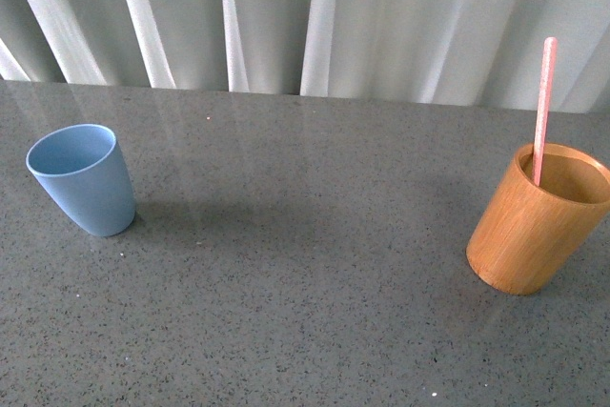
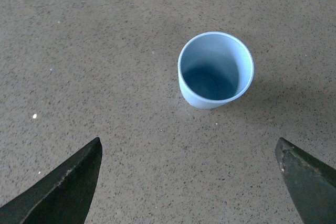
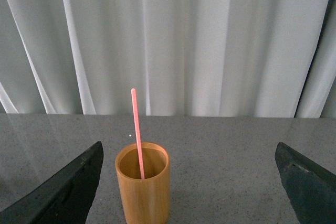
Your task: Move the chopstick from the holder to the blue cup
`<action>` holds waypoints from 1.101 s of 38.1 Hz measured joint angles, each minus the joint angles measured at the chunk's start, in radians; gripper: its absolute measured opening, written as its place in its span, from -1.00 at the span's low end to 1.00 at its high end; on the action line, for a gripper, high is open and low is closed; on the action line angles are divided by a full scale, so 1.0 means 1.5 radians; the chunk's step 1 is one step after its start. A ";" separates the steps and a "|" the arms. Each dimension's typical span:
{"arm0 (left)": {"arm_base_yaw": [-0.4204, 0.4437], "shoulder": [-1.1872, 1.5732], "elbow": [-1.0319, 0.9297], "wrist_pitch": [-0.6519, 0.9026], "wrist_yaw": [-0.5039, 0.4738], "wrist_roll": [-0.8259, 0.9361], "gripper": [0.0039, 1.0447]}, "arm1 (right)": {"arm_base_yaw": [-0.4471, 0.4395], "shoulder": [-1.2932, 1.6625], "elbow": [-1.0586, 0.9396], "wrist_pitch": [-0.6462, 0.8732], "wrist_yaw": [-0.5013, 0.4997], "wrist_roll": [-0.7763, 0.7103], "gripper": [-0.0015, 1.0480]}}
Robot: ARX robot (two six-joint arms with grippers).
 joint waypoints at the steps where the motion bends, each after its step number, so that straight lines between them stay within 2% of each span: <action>1: -0.001 0.017 0.013 -0.004 0.000 0.004 0.87 | 0.000 0.000 0.000 0.000 0.000 0.000 0.81; 13: 0.014 0.199 0.106 -0.018 -0.006 -0.005 0.87 | 0.000 0.000 0.000 0.000 0.000 0.000 0.81; 42: 0.033 0.376 0.207 0.011 -0.037 -0.032 0.87 | 0.000 0.000 0.000 0.000 0.000 0.000 0.81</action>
